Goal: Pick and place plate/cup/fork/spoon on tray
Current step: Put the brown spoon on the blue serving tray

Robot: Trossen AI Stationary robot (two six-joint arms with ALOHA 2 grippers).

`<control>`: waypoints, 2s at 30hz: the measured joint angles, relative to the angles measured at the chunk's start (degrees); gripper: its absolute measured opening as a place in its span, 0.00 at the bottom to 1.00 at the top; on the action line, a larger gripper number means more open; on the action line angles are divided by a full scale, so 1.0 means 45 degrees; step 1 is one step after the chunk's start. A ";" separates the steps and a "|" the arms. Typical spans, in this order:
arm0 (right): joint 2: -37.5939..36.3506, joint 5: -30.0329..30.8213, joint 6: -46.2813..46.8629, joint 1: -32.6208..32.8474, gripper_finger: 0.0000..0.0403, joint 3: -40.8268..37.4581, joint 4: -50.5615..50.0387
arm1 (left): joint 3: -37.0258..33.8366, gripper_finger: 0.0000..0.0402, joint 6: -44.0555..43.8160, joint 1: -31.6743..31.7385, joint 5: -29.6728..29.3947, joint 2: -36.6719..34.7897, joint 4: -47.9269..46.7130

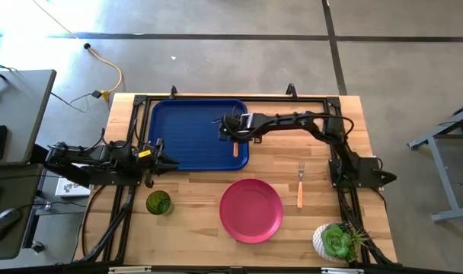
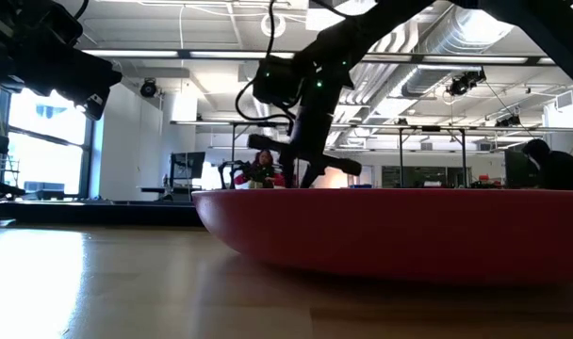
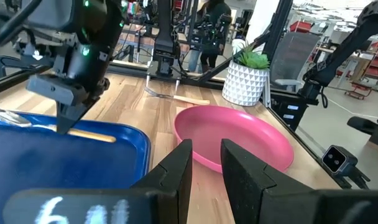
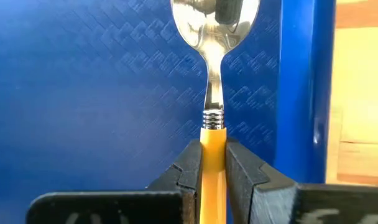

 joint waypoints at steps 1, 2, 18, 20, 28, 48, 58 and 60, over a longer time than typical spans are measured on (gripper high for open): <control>0.0054 -0.0029 0.0099 -0.0024 0.07 0.0000 -0.0024 | 0.0000 0.19 0.0001 -0.0001 0.0001 0.0000 0.0000; 0.0136 -0.0033 0.0096 -0.0031 0.07 0.0000 0.0022 | 0.0000 0.19 0.0004 -0.0001 -0.0001 0.0000 0.0000; 0.0601 -0.0399 -0.0306 -0.0476 0.07 0.0022 0.0111 | 0.0000 0.19 0.0005 0.0003 -0.0001 0.0000 -0.0005; 0.0646 -0.0391 -0.0386 -0.0447 0.07 0.0034 0.0138 | 0.0000 0.19 0.0002 0.0002 0.0002 0.0000 -0.0007; 0.0660 -0.0118 -0.0391 -0.0384 0.07 0.0034 0.0131 | 0.0000 0.19 0.0000 0.0000 -0.0001 0.0000 -0.0006; 0.0680 -0.0205 -0.0466 -0.0384 0.21 0.0034 0.0119 | 0.0000 0.19 0.0000 0.0001 0.0001 0.0000 -0.0005; 0.0663 -0.0216 -0.0478 -0.0384 0.21 0.0034 0.0052 | 0.0000 0.19 0.0000 -0.0001 0.0003 0.0000 -0.0005; 0.0651 -0.0217 -0.0478 -0.0384 0.21 0.0034 0.0029 | 0.0000 0.19 -0.0002 0.0003 0.0000 0.0000 -0.0005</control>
